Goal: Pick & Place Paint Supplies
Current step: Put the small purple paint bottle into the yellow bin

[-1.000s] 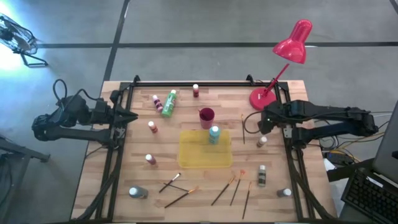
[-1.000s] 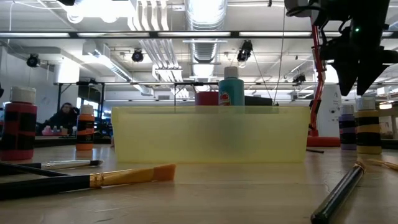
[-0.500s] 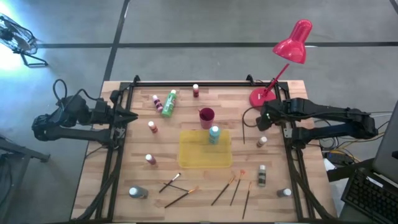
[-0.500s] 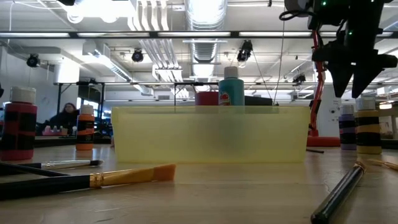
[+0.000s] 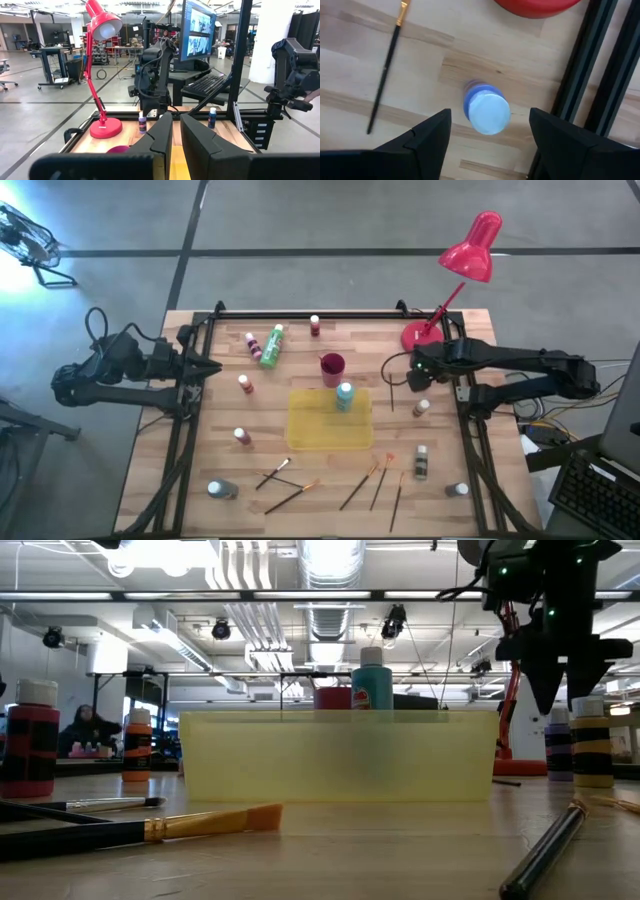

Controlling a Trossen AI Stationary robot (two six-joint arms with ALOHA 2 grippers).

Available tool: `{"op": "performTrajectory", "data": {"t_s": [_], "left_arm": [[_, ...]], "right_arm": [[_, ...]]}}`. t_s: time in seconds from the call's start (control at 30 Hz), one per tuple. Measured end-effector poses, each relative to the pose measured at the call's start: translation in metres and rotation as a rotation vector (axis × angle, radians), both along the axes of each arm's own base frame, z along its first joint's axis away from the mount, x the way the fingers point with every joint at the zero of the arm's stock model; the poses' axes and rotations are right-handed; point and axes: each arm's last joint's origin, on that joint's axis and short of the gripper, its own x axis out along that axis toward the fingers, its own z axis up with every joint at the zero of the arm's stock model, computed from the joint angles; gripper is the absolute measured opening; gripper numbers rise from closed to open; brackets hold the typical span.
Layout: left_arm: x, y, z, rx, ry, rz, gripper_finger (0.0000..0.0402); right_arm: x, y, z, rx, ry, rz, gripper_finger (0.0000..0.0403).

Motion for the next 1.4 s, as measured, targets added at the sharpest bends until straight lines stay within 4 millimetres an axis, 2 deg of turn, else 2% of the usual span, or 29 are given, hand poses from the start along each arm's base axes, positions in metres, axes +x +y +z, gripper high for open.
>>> {"op": "performTrajectory", "data": {"t_s": [0.4, 0.67, 1.0, 1.1, 1.3, 1.4], "left_arm": [[0.0, 0.0, 0.0, 0.0, 0.0, 0.0, 0.0046], [0.0, 0.0, 0.0, 0.0, 0.0, 0.0, 0.0046], [0.0, 0.0, 0.0, 0.0, 0.0, 0.0, 0.0046], [0.0, 0.0, 0.0, 0.0, 0.0, 0.0, 0.0046], [0.0, 0.0, 0.0, 0.0, 0.0, 0.0, 0.0046], [0.0, 0.0, 0.0, 0.0, 0.0, 0.0, 0.0046]], "right_arm": [[0.012, -0.013, -0.018, 0.039, 0.129, 0.025, 0.0212], [0.011, -0.017, -0.018, 0.038, 0.12, 0.034, 0.018], [0.012, -0.017, -0.017, 0.04, 0.109, 0.041, 0.012], [0.012, -0.017, -0.017, 0.041, 0.111, 0.048, 0.0126], [0.011, -0.017, -0.018, 0.049, 0.116, 0.051, 0.0178], [0.011, -0.017, -0.018, 0.059, 0.112, 0.051, 0.019]]}}
